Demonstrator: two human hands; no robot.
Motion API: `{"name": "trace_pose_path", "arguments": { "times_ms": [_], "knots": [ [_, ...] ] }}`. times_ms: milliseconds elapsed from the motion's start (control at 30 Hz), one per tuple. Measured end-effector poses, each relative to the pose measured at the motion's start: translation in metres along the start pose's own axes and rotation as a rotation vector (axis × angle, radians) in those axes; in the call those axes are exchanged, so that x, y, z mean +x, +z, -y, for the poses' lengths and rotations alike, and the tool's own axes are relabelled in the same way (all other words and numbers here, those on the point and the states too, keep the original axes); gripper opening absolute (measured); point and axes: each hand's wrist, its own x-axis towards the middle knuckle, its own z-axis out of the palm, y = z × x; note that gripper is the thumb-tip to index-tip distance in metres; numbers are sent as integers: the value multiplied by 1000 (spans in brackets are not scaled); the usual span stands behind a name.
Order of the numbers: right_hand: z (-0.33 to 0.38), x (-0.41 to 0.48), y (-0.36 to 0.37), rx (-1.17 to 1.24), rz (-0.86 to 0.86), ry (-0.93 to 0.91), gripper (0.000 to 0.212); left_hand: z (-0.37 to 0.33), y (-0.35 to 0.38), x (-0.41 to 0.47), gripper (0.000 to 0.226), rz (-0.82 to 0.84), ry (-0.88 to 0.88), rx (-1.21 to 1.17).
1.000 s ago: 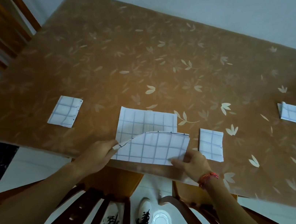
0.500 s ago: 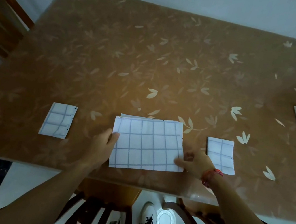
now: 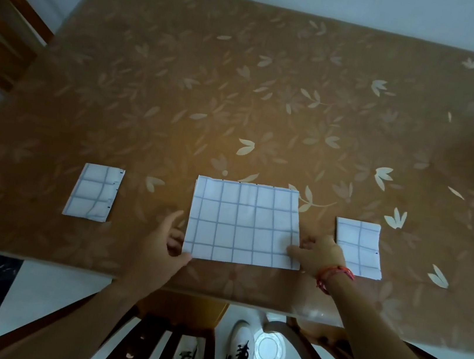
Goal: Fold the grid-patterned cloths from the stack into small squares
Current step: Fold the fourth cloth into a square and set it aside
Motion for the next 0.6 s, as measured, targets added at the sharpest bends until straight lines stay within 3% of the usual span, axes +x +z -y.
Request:
{"name": "trace_pose_path", "arguments": {
  "times_ms": [200, 367, 500, 600],
  "knots": [
    [1, 1, 3, -26, -10, -12, 43, -3, 4, 5, 64, -51, 21, 112],
    [0, -3, 3, -76, -27, -28, 39, 7, 5, 4, 56, -65, 78, 294],
    [5, -13, 0, -161, -152, -110, 39, 17, 1, -2, 38, -176, 343, 564],
    [13, -31, 10, -225, -269, -342, 42, 17, 5, -20, 45, -65, 553, 725]
  ]
}}
